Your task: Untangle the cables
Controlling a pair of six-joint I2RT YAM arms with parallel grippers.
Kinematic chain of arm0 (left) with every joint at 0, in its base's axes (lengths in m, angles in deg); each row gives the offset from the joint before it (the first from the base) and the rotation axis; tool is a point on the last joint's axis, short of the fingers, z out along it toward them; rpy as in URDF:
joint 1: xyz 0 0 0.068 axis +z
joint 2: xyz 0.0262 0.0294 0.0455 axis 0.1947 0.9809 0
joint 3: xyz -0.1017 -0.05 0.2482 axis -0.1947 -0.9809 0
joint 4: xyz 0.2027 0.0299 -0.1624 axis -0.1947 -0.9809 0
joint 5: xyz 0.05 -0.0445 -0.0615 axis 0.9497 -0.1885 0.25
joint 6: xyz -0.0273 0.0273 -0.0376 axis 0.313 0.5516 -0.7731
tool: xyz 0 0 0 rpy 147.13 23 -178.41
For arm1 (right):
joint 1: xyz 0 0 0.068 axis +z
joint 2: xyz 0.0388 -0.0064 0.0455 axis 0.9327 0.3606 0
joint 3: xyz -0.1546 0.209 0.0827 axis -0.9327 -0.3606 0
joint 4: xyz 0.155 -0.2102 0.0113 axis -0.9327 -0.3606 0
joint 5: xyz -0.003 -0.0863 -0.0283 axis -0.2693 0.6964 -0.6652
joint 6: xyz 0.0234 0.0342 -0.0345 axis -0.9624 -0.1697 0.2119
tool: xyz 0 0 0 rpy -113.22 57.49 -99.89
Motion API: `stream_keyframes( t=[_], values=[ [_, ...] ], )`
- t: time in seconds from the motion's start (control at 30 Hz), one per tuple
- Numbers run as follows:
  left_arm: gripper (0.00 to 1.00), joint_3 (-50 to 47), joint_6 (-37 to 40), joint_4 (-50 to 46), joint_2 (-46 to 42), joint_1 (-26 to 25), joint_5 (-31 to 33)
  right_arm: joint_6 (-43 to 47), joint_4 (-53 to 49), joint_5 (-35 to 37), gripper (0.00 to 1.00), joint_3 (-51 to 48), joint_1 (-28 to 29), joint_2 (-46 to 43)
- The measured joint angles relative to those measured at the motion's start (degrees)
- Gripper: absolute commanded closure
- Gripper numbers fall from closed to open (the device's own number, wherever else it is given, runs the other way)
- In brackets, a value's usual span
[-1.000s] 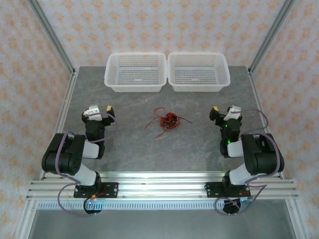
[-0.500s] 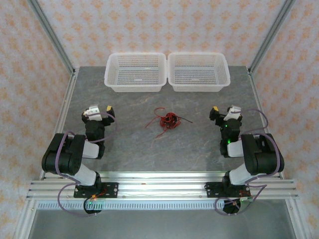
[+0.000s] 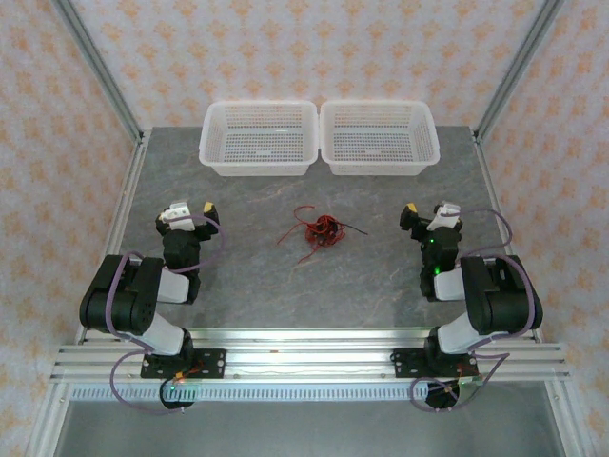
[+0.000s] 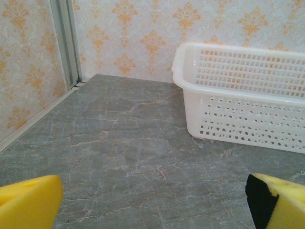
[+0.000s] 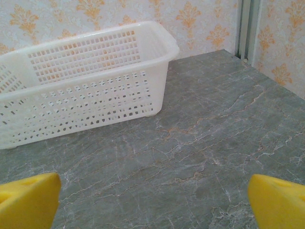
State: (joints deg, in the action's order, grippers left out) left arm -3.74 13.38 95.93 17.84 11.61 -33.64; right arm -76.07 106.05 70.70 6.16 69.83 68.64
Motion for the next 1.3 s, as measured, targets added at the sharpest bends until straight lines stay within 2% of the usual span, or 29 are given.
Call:
stream_keyframes(
  t=[0.17,0.23,0.27,0.37,0.5,0.63,0.8,0.93,1.13,1.3],
  values=[
    [0.03,0.00,-0.02,0.00,0.00,0.00,0.00,0.02,-0.02,0.00,0.00,0.00,0.00,0.00],
    [0.13,0.02,-0.11,0.00,0.00,0.00,-0.02,0.07,-0.70,-0.02,0.02,0.11,0.00,-0.11],
    [0.21,0.07,0.00,-0.22,-0.02,0.00,0.00,0.20,-2.01,0.00,0.04,0.42,0.00,-0.50],
    [0.32,2.82,-0.15,-7.50,-2.23,0.00,0.33,0.17,-8.98,0.22,0.14,2.67,0.00,-4.00],
    [0.31,8.04,-0.87,-17.66,-9.86,-0.55,2.67,-0.72,-21.31,1.57,0.14,9.05,1.22,-10.93],
    [0.29,13.35,-3.82,-28.68,-19.82,-4.81,6.32,-3.43,-35.50,2.14,0.13,16.98,4.44,-16.41],
    [0.28,22.95,-9.77,-44.13,-23.67,-10.25,6.14,-8.46,-53.92,-3.39,0.12,26.27,7.15,-17.25],
    [0.27,27.12,-14.75,-55.54,-23.69,-15.72,5.40,-12.48,-67.45,-9.33,0.12,31.30,11.67,-16.98],
    [0.26,27.61,-21.35,-67.14,-23.74,-24.63,3.91,-17.79,-77.22,-14.38,0.13,32.50,21.14,-16.98],
    [0.26,27.10,-25.81,-71.04,-24.61,-30.27,2.56,-19.02,-79.87,-16.11,0.16,33.83,24.94,-14.19]
  ],
)
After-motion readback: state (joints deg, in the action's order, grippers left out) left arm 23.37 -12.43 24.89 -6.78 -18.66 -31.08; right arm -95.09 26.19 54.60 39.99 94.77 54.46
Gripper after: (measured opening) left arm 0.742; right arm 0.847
